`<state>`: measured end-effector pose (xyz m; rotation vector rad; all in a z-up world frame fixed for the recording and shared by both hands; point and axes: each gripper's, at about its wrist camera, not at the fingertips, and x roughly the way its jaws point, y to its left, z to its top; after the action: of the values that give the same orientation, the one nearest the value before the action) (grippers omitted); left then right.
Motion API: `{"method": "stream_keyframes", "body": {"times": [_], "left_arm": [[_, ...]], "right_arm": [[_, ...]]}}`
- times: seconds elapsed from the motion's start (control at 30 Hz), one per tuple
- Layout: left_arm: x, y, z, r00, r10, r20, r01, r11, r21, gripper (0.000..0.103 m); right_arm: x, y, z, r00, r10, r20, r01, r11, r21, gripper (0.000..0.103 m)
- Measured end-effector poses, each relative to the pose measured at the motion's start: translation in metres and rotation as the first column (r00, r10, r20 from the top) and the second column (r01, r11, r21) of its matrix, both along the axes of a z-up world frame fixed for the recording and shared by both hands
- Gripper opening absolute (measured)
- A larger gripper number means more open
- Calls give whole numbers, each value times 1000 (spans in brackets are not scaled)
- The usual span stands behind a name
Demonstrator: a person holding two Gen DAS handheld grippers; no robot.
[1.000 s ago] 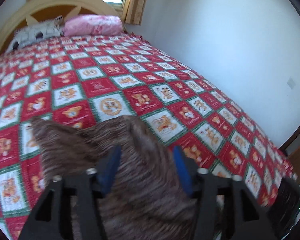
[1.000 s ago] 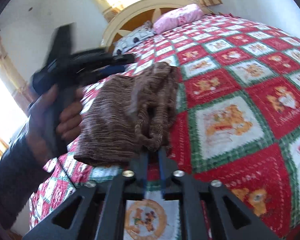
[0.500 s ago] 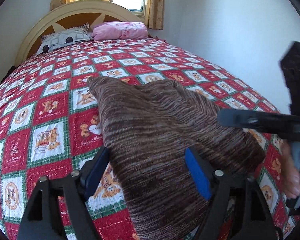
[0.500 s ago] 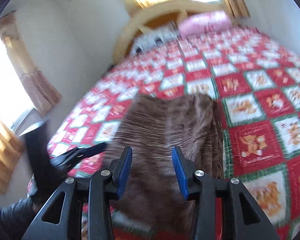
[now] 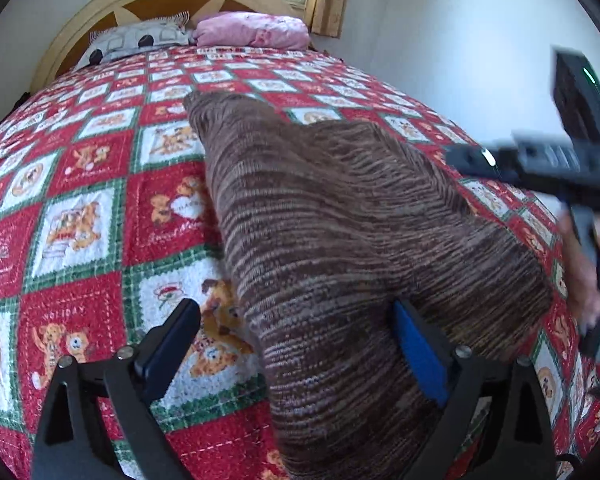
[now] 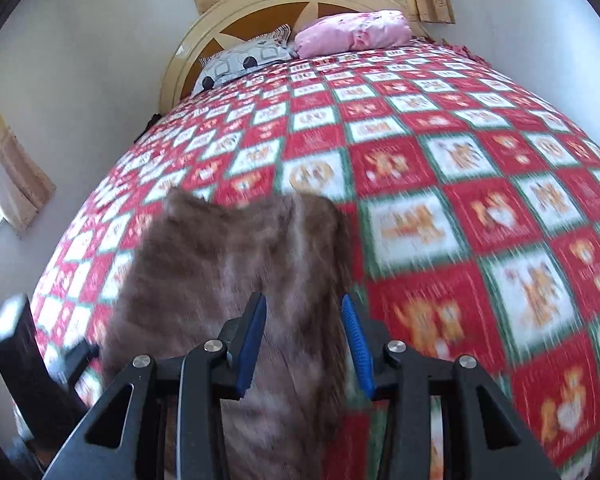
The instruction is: Fold small clothes
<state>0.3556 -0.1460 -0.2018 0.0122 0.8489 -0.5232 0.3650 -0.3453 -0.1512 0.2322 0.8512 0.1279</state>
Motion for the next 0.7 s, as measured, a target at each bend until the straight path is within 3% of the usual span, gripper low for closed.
{"method": "stream_keyframes", "body": {"times": [0.07,0.13,0.17,0.27,0.43,0.6,0.7], "left_arm": [[1,2,-2,1000,4,-14,-4,1000,-13,101],[2,5,-3,1000,6,-27,-7,999,-39,102],[2,6,-3,1000,9,-27,-10,999,-46,102],[1,7,-3,1000,8,-28,-10,999,-52,103],[1,1,-4,1000,4,-27,-4,1000,-20,103],[1,4,-5,999,3,-33,-4,1000,-26,103],[0,4,-5,999,3,-32,-4,1000,-21,103]], "right_arm": [[28,-2,-8,998,-19,-64,19,1000,9,33],[49,-9,-19,993,-39,-116,44,998,41,9],[53,-12,-24,990,-41,-132,51,996,68,5],[51,-17,-23,995,-65,-81,69,997,47,4],[47,-27,-37,992,-96,-77,96,995,-15,4],[24,-13,-13,996,-84,-1,84,992,-90,12],[-10,1,10,995,9,99,-6,1000,-26,12]]}}
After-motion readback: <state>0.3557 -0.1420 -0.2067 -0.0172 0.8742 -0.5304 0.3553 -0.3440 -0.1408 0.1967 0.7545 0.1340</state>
